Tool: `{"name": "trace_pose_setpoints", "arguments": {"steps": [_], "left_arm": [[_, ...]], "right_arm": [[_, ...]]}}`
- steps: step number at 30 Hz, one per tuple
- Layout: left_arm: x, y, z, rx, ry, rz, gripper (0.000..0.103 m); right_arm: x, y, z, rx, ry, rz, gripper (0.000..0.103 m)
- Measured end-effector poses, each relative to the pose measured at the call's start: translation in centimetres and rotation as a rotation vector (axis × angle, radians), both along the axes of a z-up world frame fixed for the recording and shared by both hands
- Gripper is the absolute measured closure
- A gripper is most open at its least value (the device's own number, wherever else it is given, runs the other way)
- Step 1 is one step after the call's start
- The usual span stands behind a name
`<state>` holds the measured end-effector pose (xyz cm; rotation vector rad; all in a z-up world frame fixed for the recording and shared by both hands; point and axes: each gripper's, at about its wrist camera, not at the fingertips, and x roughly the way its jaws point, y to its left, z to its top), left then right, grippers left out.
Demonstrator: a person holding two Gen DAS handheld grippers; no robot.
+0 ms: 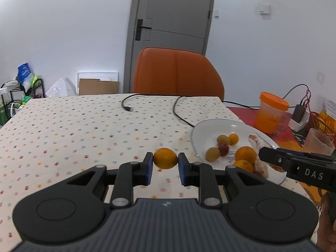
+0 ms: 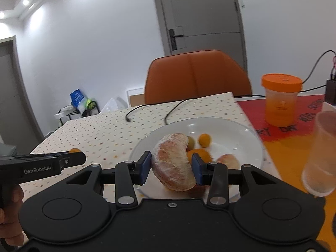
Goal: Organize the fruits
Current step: 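Carry the tangerine and pomelo segment into the white bowl and open both tools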
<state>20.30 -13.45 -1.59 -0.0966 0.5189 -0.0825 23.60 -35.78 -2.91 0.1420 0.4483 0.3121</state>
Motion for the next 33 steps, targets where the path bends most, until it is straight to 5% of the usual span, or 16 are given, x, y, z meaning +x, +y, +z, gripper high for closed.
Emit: {"name": "trace_pose_setpoints", "arguments": {"steps": [18, 33], "left_arm": [[3.1, -4.9, -0.3, 0.023, 0.012, -0.085, 0.079], [4.0, -3.7, 0.1, -0.036, 0.027, -0.020, 0.075]], "right_arm": [[2.5, -4.5, 0.1, -0.016, -0.009, -0.081, 0.063], [4.3, -4.8, 0.2, -0.036, 0.003, -0.095, 0.063]]}}
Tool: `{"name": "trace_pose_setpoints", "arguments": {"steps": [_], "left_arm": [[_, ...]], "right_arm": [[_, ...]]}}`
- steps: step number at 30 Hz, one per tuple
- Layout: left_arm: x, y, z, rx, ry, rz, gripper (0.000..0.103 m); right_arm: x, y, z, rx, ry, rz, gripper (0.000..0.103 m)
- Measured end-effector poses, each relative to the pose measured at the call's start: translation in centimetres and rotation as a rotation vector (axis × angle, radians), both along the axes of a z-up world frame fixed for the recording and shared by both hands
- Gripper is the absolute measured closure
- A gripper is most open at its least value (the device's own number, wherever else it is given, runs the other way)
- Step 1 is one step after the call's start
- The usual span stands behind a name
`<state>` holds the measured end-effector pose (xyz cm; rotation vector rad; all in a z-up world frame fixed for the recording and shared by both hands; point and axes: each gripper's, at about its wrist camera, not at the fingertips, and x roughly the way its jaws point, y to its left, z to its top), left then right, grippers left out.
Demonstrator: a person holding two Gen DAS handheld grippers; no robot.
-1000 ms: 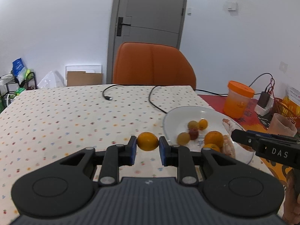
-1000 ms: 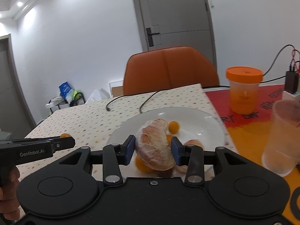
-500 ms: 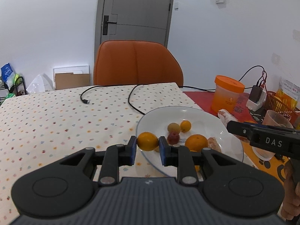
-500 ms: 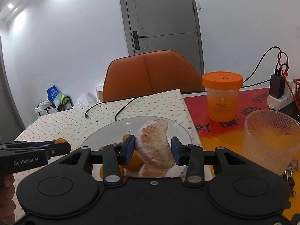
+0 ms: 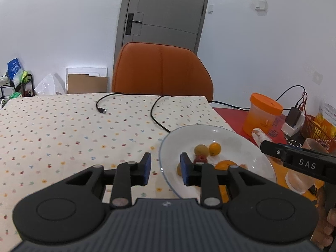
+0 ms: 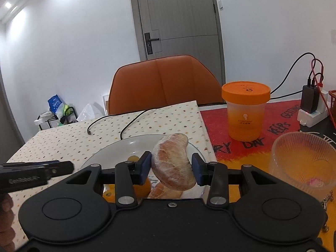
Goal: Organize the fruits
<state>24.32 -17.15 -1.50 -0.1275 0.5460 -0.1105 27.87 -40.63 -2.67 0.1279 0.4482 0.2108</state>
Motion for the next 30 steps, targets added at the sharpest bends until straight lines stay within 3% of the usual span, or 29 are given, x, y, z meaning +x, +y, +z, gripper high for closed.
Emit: {"name": "trace_pose_setpoints", "arguments": {"steps": [13, 15, 17, 18, 26, 30], "left_arm": [[-0.9, 2.7, 0.3, -0.007, 0.007, 0.046, 0.055], [-1.0, 3.4, 0.4, -0.013, 0.008, 0.057, 0.054], [-1.2, 4.0, 0.5, -0.015, 0.008, 0.067, 0.051], [-1.3, 4.4, 0.5, -0.015, 0.009, 0.076, 0.049], [-2.1, 6.2, 0.5, -0.035, 0.024, 0.128, 0.031], [-2.7, 6.8, 0.5, -0.032, 0.034, 0.137, 0.027]], "right_arm": [[2.1, 1.5, 1.4, -0.042, -0.028, 0.010, 0.063], [2.4, 1.9, 1.5, -0.050, -0.042, 0.014, 0.057], [2.2, 2.1, 1.6, -0.058, -0.057, 0.001, 0.036], [2.0, 2.2, 1.8, -0.059, -0.065, -0.015, 0.034], [0.3, 1.7, 1.5, 0.005, -0.020, -0.026, 0.033], [-1.0, 1.9, 1.3, 0.019, -0.001, -0.018, 0.033]]}}
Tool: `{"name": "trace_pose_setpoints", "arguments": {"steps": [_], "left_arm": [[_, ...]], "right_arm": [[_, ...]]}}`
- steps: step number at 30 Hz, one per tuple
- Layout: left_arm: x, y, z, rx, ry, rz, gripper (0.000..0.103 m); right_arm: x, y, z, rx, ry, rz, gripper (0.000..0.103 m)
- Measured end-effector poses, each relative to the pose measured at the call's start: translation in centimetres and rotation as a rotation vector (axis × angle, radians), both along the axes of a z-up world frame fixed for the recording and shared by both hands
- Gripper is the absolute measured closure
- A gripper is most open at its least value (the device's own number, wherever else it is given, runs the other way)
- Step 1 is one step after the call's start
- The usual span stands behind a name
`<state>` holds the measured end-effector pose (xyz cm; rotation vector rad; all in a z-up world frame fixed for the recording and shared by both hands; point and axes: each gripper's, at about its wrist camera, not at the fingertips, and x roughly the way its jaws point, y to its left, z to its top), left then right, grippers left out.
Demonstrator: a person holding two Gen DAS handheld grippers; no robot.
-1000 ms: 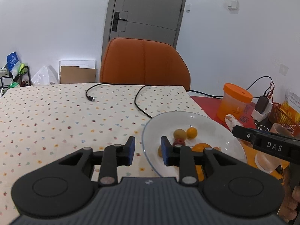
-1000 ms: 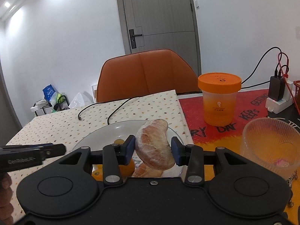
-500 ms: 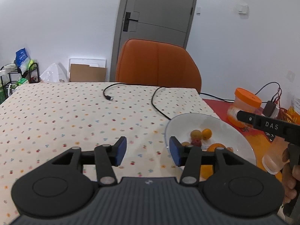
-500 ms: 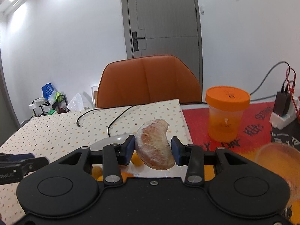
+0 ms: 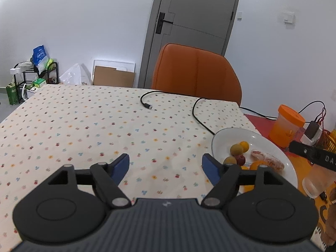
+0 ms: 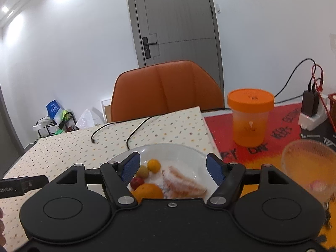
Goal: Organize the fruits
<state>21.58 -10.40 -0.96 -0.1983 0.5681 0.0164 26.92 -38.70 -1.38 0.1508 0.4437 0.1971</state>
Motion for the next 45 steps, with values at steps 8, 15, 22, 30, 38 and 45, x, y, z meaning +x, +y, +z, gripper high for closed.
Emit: {"name": "trace_pose_setpoints", "arguments": {"steps": [8, 15, 22, 30, 38, 45], "left_arm": [[-2.0, 1.3, 0.4, 0.008, -0.003, 0.014, 0.020], [-3.5, 2.6, 0.7, 0.016, -0.004, 0.020, 0.019], [-5.4, 3.9, 1.4, 0.018, -0.018, 0.030, 0.014], [-7.9, 5.2, 2.0, 0.015, -0.029, 0.036, 0.011], [-10.7, 6.6, 2.8, 0.014, -0.049, 0.055, 0.011], [-12.9, 7.5, 3.4, 0.012, -0.071, 0.069, 0.010]], "right_arm": [[-2.1, 0.8, -0.6, 0.017, 0.024, 0.011, 0.027], [-3.9, 2.1, -0.8, 0.019, 0.032, 0.013, 0.020], [-5.7, 3.2, -0.2, 0.028, 0.032, 0.016, 0.011], [-8.1, 4.7, 0.5, 0.020, 0.034, 0.034, 0.000], [-10.2, 5.7, 1.1, 0.007, 0.026, 0.056, 0.000], [-12.1, 6.5, 2.1, 0.013, 0.011, 0.072, 0.000]]}}
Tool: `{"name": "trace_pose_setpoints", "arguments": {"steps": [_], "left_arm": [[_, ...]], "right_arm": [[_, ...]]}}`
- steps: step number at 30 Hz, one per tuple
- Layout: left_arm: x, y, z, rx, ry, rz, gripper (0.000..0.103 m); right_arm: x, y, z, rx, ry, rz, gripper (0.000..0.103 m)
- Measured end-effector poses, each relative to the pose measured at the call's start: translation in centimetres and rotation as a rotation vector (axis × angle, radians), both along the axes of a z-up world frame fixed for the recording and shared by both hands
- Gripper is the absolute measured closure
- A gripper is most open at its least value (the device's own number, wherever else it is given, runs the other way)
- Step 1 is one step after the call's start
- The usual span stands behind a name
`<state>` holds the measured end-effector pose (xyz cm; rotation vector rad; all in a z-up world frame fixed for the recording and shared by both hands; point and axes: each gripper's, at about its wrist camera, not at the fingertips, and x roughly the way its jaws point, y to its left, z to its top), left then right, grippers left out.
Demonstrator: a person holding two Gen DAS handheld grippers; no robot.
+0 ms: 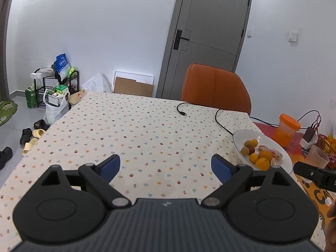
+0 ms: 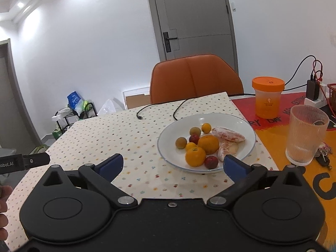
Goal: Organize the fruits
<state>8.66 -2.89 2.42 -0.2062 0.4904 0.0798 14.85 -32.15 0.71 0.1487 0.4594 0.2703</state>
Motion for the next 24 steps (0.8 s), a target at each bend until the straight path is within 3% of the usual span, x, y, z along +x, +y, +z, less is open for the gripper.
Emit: {"name": "trace_pose_setpoints", "arguments": {"steps": [24], "left_arm": [[-6.4, 2.3, 1.9, 0.009, -0.046, 0.005, 0.009]], "right_arm": [[-5.6, 3.0, 2.3, -0.033, -0.046, 0.083, 0.000]]}}
